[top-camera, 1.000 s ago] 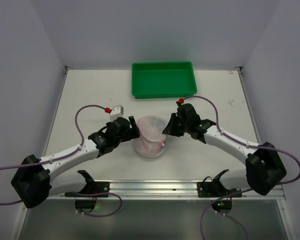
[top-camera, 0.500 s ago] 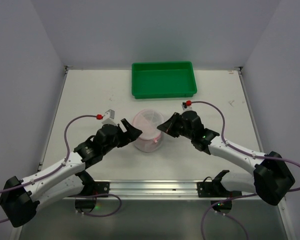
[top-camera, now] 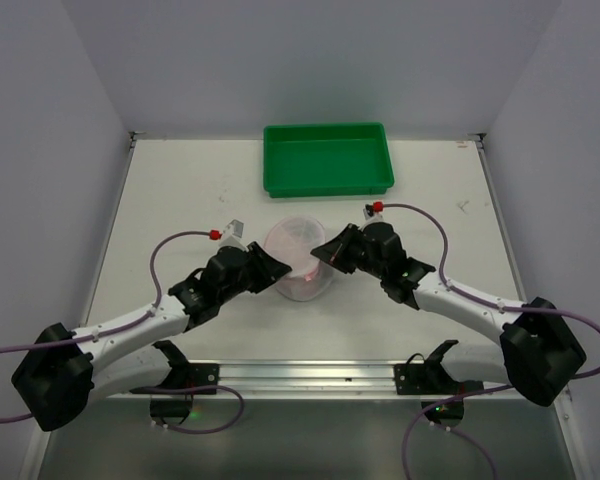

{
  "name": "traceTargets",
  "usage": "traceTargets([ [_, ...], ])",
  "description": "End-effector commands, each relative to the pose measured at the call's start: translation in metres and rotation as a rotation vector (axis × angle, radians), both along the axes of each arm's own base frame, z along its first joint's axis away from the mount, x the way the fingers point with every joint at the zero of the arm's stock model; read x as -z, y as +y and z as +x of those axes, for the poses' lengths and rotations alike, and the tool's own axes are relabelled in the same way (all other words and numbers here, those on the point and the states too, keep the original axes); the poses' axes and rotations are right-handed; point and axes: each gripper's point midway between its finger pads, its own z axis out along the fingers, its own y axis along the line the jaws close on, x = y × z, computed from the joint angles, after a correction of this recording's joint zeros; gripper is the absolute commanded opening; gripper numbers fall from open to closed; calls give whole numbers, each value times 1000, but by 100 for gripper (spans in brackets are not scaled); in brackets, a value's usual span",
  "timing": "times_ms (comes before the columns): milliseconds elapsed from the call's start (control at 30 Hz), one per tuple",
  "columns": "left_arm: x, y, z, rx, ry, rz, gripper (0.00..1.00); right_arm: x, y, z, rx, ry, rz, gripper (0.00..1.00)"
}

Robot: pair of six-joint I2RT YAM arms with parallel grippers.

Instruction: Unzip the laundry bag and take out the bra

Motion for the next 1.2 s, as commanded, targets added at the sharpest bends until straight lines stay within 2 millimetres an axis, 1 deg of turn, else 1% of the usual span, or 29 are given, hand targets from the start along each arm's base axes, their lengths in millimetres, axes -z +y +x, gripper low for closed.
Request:
traceTargets([
  [0,-28,-12,9,8,-75,-93,29,-9,4,3,-13,-51,17,0],
  [33,-30,-11,9,3,-80,-95,19,-6,3,2,-20,-55,-2,2],
  [67,-33,-11,11,-3,-87,-98,11,-7,2,3,-25,-66,-22,6],
  [100,-36,-10,11,-8,-92,-99,0,0,-5,3,-31,-79,-90,11],
  [133,-37,-10,11,-11,-91,-98,0,2,-7,2,-40,-89,-119,24],
  [200,-42,-11,15,-19,-96,-100,0,0,-15,1,-64,-125,-209,40],
  [233,-43,-12,15,-19,-93,-102,0,-1,-18,0,-70,-141,-239,53],
  [267,-44,-13,16,-20,-87,-107,0,-9,-18,-1,-80,-160,-253,57],
  [300,-45,-15,18,-21,-79,-106,0,-4,-26,-3,-85,-160,-315,61],
  [333,-45,-17,19,-24,-74,-109,0,-11,-29,-5,-75,-186,-334,64],
  [367,-43,-18,20,-27,-59,-108,0,-16,-31,-6,-72,-202,-351,64],
  [400,-42,-19,21,-31,-50,-104,0,-15,-35,-10,-75,-208,-385,64],
  [467,-46,-20,26,-49,-45,-108,0,-29,-33,-16,-64,-261,-406,65],
  [500,-42,-20,27,-57,-29,-94,0,-30,-33,-21,-72,-268,-428,65],
  [533,-45,-21,29,-64,-30,-96,0,-34,-26,-29,-95,-287,-434,61],
  [567,-45,-21,31,-71,-26,-92,0,-40,-25,-28,-79,-305,-450,59],
  [600,-44,-21,31,-72,-23,-86,0,-37,-24,-33,-87,-299,-478,57],
  [633,-45,-21,32,-75,-23,-85,0,-36,-17,-41,-109,-300,-493,54],
  [667,-46,-21,34,-85,-23,-83,0,-36,-15,-39,-91,-298,-525,52],
  [700,-44,-20,35,-90,-17,-75,0,-33,-13,-42,-96,-291,-541,50],
  [733,-44,-21,35,-90,-16,-73,0,-29,-8,-50,-121,-279,-562,45],
  [767,-45,-21,36,-91,-16,-73,0,-23,-2,-51,-130,-266,-582,44],
  [833,-45,-22,36,-89,-13,-74,0,-13,2,-55,-129,-229,-606,41],
  [867,-45,-23,36,-88,-13,-74,0,-11,5,-54,-126,-221,-608,40],
  [900,-46,-23,36,-88,-12,-75,0,-2,8,-54,-127,-200,-622,40],
  [967,-44,-21,35,-91,-9,-73,0,0,11,-51,-116,-189,-629,39],
  [1000,-44,-21,35,-89,-7,-72,0,7,10,-50,-108,-174,-657,39],
  [1067,-45,-21,34,-89,-11,-74,0,4,10,-45,-88,-172,-664,39],
  [1167,-46,-21,34,-90,-10,-77,0,6,13,-41,-74,-173,-675,38],
])
